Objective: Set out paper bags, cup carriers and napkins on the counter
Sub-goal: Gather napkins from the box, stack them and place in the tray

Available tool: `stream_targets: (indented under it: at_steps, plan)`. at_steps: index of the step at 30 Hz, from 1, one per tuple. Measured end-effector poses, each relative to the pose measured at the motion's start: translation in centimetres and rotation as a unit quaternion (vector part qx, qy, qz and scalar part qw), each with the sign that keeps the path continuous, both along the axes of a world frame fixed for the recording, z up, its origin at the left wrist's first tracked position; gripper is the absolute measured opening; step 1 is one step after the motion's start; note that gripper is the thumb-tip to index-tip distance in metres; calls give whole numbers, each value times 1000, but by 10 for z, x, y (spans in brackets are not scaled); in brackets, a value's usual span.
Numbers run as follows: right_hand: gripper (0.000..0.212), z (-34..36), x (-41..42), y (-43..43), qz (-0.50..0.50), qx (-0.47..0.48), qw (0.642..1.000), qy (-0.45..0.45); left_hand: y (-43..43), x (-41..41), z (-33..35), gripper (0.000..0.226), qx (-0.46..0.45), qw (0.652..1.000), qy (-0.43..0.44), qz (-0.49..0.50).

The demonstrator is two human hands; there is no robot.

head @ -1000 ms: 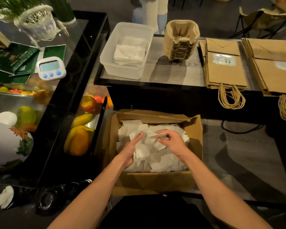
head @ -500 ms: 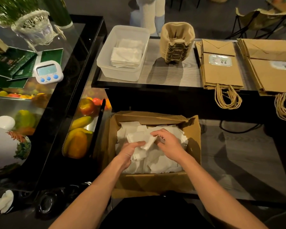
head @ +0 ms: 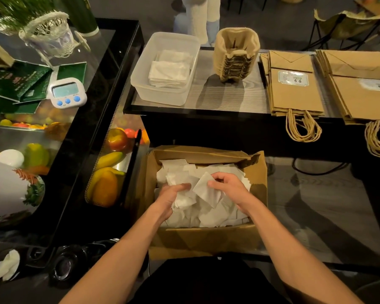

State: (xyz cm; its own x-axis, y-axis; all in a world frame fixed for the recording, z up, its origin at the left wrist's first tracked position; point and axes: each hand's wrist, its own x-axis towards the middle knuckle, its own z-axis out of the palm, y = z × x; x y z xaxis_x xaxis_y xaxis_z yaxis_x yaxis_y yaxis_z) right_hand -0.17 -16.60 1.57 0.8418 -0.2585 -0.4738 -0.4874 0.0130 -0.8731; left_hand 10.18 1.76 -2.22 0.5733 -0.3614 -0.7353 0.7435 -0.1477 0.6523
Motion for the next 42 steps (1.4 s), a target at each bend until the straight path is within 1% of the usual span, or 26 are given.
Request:
stream_targets:
  at_steps: [3,4,6,7,8,10,12,14,16,19,21,22,24,25,27,29,32,35,36,37,40,42]
  plan:
    - [8,1,9,8,84,-76,994,10,1,0,2,68,-26,997,-6,-72]
    - [7,0,11,11,109,-99,989,20,0,0,5,66,-24,997,-8,-75]
    - [9,0,13,14,120,-124,985,31,0,-1,14,45,-26,998,2,-55]
    - [12,0,12,15,101,-122,987,27,0,-1,16,35,-27,999,14,-36]
    - [16,0,11,14,71,-111,991,19,0,-1,17,32,-32,999,22,-19]
    - [22,0,9,14,-5,-76,997,-5,2,-3,18,33,-44,999,31,11]
    - [25,2,8,15,-78,-14,997,-25,1,-8,22,32,-54,998,31,31]
    - [29,6,9,20,-142,47,988,-47,-2,-13,23,39,-78,996,36,37]
    - [32,11,12,29,-178,46,981,-67,-8,-18,28,48,-102,993,46,36]
    - [33,15,17,42,-160,-39,984,-62,-19,-23,33,64,-145,987,59,40]
    - [35,17,18,48,-134,-81,986,-54,-26,-26,41,65,-172,981,74,51]
    - [35,21,17,50,-136,-83,986,-56,-29,-27,47,59,-180,979,77,52]
    - [39,26,17,49,-134,-82,985,-71,-34,-28,59,42,-177,981,70,36]
    - [42,29,17,49,-115,-102,985,-73,-36,-28,63,34,-171,983,59,27]
    - [46,33,16,46,-69,-165,981,-71,-42,-28,69,26,-162,986,42,28]
    - [48,38,17,40,-46,-232,969,-71,-48,-25,75,22,-169,984,31,44]
    - [51,45,17,33,-36,-338,936,-92,-58,-21,87,20,-191,980,25,49]
    - [50,49,16,31,-43,-410,903,-125,-70,-17,102,26,-205,978,11,31]
    - [49,50,17,29,-60,-413,899,-136,-74,-15,106,27,-206,978,7,24]
    - [48,54,17,26,-86,-403,900,-143,-78,-14,109,24,-203,979,2,15]
    - [38,69,18,8,-157,-324,921,-151,-86,-11,117,12,-197,980,-2,-19]
    - [33,79,20,-6,-164,-276,933,-163,-91,-12,122,14,-188,982,-7,-30]
